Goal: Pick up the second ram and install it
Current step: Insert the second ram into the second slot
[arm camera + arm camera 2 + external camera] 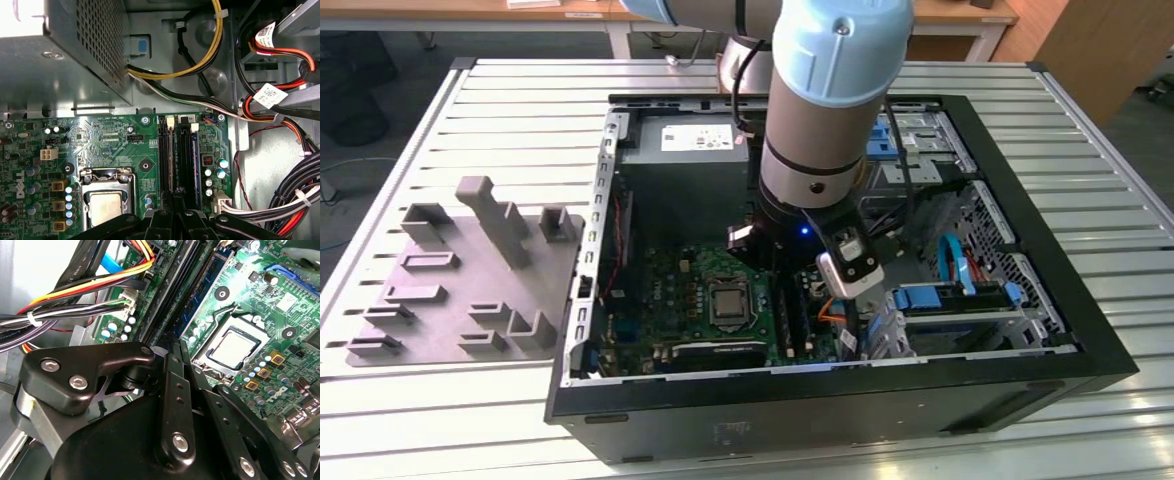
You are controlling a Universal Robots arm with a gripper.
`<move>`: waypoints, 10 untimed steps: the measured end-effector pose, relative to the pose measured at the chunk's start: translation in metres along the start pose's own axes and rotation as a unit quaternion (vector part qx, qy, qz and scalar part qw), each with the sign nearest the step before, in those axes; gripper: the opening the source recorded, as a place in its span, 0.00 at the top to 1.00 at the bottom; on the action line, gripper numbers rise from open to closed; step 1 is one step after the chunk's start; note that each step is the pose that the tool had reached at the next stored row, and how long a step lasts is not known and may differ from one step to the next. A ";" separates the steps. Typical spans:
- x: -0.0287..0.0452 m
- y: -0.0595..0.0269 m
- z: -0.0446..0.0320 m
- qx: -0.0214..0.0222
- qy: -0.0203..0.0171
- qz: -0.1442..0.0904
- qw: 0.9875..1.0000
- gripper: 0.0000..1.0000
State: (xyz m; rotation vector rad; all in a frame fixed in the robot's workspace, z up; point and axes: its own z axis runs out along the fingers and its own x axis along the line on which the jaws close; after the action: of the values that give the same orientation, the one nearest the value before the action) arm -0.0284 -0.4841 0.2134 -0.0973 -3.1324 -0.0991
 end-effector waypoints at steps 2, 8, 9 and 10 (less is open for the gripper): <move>0.0000 0.0000 0.0002 0.000 0.000 0.000 1.000 0.88; 0.0000 0.0000 0.0006 0.000 0.000 0.000 1.000 0.88; 0.0000 0.0000 0.0007 0.000 0.000 0.000 1.000 0.88; 0.0000 0.0000 0.0007 0.000 0.000 0.000 1.000 0.88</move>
State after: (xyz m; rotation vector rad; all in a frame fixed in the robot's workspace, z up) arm -0.0284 -0.4840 0.2128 -0.0973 -3.1324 -0.0998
